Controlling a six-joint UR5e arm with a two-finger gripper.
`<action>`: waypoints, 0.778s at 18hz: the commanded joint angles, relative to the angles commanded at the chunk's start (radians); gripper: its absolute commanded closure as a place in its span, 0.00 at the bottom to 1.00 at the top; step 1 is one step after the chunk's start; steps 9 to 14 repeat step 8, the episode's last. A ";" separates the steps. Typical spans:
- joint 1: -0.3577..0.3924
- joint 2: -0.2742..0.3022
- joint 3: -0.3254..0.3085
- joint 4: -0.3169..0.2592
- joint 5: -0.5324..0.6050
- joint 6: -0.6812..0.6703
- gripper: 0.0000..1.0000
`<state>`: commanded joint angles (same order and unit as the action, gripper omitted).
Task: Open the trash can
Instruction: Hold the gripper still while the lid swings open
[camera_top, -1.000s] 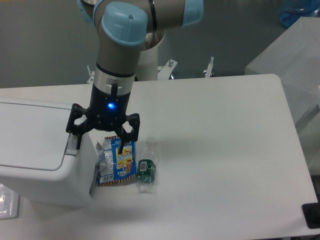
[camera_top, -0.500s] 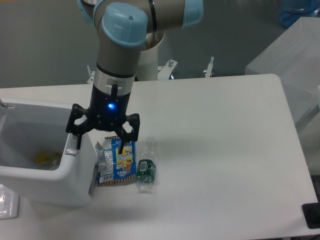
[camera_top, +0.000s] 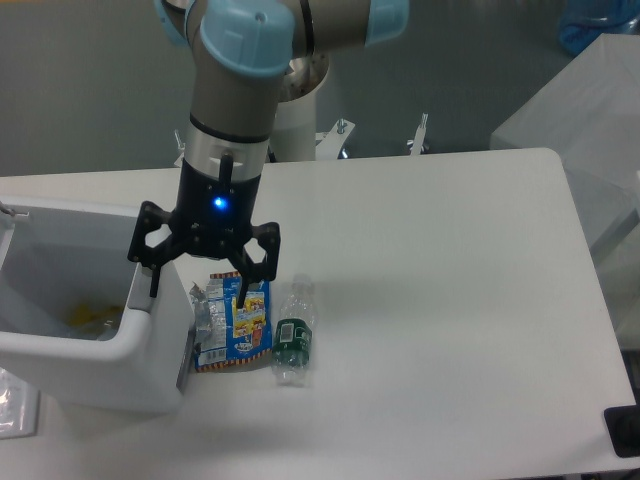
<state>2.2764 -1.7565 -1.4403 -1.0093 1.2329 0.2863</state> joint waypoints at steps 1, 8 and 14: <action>0.002 0.005 -0.003 -0.002 0.051 0.023 0.00; 0.009 0.018 -0.012 -0.011 0.181 0.037 0.00; 0.009 0.018 -0.012 -0.011 0.181 0.037 0.00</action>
